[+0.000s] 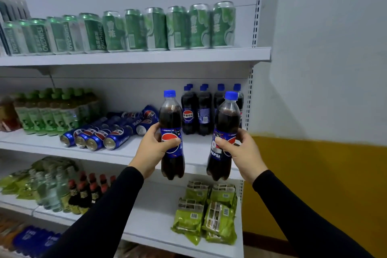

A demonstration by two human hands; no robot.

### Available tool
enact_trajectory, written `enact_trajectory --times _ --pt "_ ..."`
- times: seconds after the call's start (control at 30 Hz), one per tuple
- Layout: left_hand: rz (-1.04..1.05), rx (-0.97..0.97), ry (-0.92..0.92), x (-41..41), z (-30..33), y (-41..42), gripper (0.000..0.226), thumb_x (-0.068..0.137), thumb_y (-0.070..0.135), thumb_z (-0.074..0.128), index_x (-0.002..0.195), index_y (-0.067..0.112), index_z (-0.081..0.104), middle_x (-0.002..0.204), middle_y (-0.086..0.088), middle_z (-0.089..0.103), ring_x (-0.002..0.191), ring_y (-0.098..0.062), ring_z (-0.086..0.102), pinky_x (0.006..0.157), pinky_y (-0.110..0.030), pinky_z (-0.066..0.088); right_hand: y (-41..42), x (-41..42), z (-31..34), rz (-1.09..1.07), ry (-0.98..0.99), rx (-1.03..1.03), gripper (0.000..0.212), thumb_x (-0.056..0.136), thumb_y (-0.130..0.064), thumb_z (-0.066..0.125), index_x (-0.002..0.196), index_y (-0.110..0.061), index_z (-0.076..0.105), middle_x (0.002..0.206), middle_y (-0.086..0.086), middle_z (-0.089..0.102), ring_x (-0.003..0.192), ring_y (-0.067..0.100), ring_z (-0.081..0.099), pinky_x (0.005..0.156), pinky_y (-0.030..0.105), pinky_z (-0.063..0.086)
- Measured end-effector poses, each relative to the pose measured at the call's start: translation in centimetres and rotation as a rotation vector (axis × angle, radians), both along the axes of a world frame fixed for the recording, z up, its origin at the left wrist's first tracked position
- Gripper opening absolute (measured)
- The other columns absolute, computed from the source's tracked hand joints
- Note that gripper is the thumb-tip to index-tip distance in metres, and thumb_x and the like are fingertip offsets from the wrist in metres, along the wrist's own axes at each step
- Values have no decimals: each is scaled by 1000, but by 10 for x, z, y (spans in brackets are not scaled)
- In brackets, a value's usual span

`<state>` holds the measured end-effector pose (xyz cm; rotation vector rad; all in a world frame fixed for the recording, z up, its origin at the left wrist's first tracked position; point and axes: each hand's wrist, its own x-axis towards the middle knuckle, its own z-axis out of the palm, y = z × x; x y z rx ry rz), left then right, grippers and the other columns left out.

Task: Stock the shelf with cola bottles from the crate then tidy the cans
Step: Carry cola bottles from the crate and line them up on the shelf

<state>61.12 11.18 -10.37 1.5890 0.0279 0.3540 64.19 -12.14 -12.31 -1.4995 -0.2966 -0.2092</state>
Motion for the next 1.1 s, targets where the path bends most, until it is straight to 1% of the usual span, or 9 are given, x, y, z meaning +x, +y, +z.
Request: enact_trajectory --times 0.07,0.13,0.33,0.47,0.6,0.67,0.8,1.03,1.1 --pt "7 22 12 28 -1 8 66 77 2 76 134 16 47 118 -6 67 104 -20 67 87 -33 54 10 31 -2 5 14 -17 52 77 -23 80 122 -17 55 112 -5 65 105 12 61 85 28 50" --pt "13 37 23 56 -2 15 60 76 2 77 129 16 51 115 -5 68 103 -20 67 90 -36 54 21 61 -4 14 21 -28 53 76 -23 81 122 -17 55 111 -4 67 105 12 62 85 26 50" --pt "11 49 13 129 -11 29 51 74 -3 78 111 23 55 109 -3 68 98 -16 67 79 -26 52 46 121 -12 -42 33 -84 50 77 -24 80 119 -22 55 107 -7 67 98 5 62 82 21 50" --pt "-17 83 -3 183 -23 36 58 70 -2 81 115 20 53 109 -2 67 98 -16 67 81 -28 53 64 158 -20 -124 24 -147 50 75 -28 82 118 -29 57 105 -11 69 98 4 64 85 23 51" --pt "-10 110 2 227 -34 40 63 67 1 83 115 24 48 105 3 65 94 -15 66 81 -34 55 80 190 -28 -170 48 -148 53 73 -24 84 119 -27 58 107 -8 71 99 8 67 88 30 55" --pt "-18 100 10 247 -38 42 63 67 2 82 114 26 48 103 3 65 93 -16 67 81 -36 57 88 204 -30 -193 68 -114 53 71 -21 85 117 -27 59 107 -7 71 100 11 68 82 28 56" --pt "-22 115 31 271 -44 43 63 68 0 81 114 24 47 101 7 62 92 -15 64 82 -34 57 100 223 -33 -213 103 -72 54 73 -12 83 120 -19 59 107 -2 71 98 15 68 61 16 54" --pt "10 135 27 281 -48 40 59 70 4 81 114 26 47 98 10 59 87 -12 61 75 -25 50 106 242 -38 -226 113 -122 51 77 -19 81 120 -24 56 105 -8 68 98 12 65 57 10 50" --pt "8 138 18 281 -48 38 60 71 5 81 118 24 48 99 9 59 89 -13 61 76 -25 50 106 247 -39 -233 107 -152 54 77 -23 81 125 -23 55 112 -6 67 104 15 64 63 12 52"
